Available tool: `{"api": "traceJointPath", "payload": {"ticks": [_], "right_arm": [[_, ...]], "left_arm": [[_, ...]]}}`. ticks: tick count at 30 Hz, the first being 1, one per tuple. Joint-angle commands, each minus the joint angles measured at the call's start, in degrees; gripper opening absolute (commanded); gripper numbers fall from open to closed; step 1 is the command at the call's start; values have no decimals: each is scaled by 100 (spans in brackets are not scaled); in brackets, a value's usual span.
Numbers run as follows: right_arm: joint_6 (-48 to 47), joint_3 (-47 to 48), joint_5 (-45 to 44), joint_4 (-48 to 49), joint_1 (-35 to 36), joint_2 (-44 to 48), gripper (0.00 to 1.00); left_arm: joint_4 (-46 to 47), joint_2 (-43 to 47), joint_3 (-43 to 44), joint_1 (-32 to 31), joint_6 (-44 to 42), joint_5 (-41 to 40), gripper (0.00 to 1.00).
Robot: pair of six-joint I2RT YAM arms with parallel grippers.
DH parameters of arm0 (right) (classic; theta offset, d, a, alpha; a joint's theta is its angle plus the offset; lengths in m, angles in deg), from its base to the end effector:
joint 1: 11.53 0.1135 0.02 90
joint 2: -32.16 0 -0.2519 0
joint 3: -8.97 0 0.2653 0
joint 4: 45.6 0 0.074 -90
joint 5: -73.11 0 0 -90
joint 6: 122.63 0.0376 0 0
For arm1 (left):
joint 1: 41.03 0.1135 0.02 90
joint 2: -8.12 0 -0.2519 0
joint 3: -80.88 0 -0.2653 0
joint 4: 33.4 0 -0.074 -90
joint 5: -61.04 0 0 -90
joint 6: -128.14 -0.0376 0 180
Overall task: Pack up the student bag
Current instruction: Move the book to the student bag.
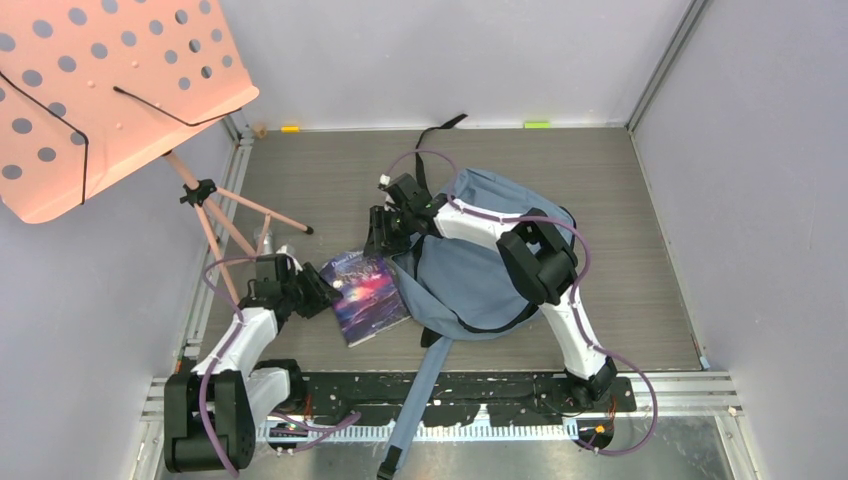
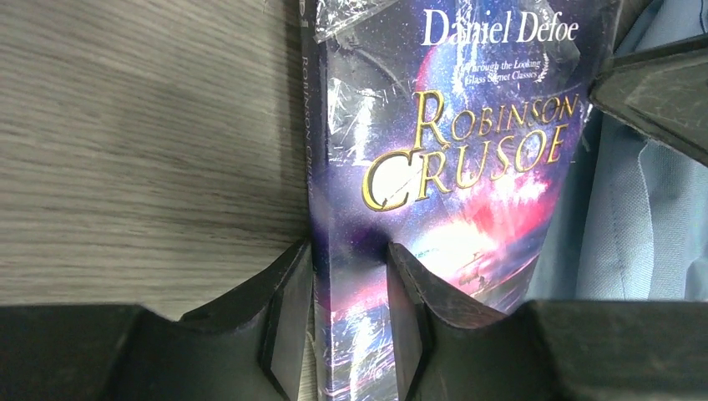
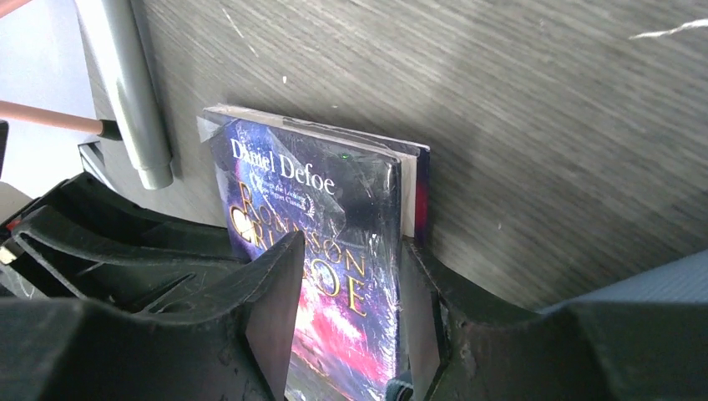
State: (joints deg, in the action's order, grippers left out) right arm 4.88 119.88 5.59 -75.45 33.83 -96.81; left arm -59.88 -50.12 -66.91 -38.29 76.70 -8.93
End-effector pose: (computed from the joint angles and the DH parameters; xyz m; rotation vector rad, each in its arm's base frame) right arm 0.3436 0.3684 0.1464 -0.3820 2.6192 1.0652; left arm 0.1927 -0.0037 0.1245 -0.7528 2.4289 -0.6914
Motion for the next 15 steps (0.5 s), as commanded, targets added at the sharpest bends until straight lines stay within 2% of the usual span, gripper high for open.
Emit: {"api": "traceJointPath", "payload": {"ticks": [1, 7, 11, 15], "right_arm": [[363, -115, 1171, 54, 737, 803, 45], [366, -325, 866, -60, 970, 1136, 36], [327, -332, 235, -372, 1182, 1400, 28], [320, -319, -568, -756, 1341, 1631, 26]], "left_arm": [[59, 132, -181, -78, 192, -51, 38], [-35, 243, -190, -79, 235, -65, 38], [55, 372, -208, -80, 178, 87, 36], [205, 427, -252, -88, 57, 442, 33]]}}
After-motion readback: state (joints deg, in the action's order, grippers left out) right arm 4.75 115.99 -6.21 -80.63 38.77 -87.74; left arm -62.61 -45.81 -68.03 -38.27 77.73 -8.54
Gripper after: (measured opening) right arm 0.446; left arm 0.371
